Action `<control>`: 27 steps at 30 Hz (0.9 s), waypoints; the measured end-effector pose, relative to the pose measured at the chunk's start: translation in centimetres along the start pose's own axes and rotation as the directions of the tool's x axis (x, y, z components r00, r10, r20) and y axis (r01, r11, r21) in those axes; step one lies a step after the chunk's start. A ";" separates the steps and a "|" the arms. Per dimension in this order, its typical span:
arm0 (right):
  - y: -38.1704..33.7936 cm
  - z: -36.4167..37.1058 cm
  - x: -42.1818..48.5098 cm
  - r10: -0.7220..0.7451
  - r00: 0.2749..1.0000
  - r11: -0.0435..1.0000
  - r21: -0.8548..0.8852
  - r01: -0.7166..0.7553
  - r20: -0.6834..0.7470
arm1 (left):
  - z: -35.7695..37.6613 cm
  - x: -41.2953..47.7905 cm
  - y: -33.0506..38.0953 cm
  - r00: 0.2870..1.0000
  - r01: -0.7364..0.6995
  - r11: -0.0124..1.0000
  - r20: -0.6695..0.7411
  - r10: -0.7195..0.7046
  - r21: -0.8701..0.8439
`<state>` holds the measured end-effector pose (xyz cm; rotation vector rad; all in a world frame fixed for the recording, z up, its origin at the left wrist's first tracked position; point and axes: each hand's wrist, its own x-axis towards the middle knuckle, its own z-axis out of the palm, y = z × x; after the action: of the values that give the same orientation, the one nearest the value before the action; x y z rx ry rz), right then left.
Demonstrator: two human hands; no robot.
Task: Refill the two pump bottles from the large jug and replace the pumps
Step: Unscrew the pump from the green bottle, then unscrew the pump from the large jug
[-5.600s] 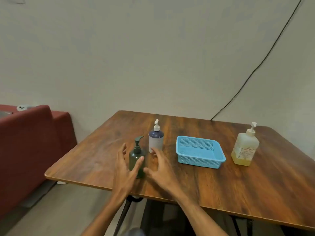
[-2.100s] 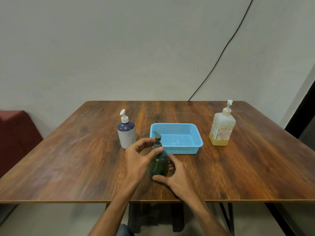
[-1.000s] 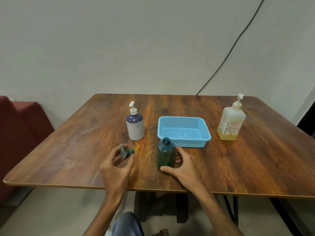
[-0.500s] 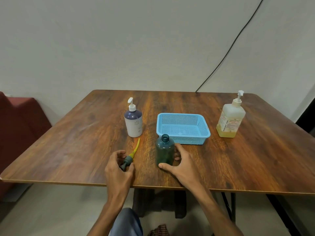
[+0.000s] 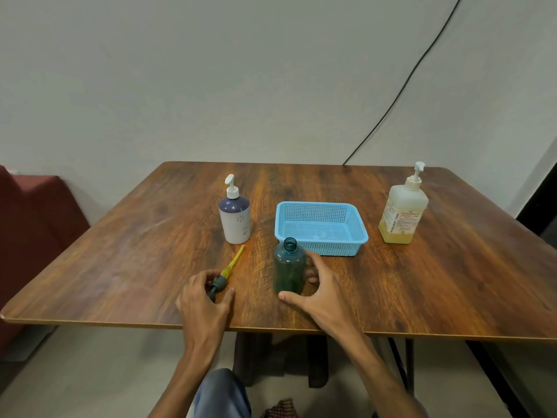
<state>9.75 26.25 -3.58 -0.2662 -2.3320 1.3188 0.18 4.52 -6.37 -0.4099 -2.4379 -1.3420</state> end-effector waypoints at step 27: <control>3.9 -15.6 5.3 0.072 0.715 0.995 0.000 -0.100 -0.696 | 12.6 0.1 22.2 0.859 -0.225 0.881 0.342 0.381 -0.415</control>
<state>12.13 42.18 1.57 -0.7539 -1.7002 0.9691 7.19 26.74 4.16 -1.2472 -2.2751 -1.6896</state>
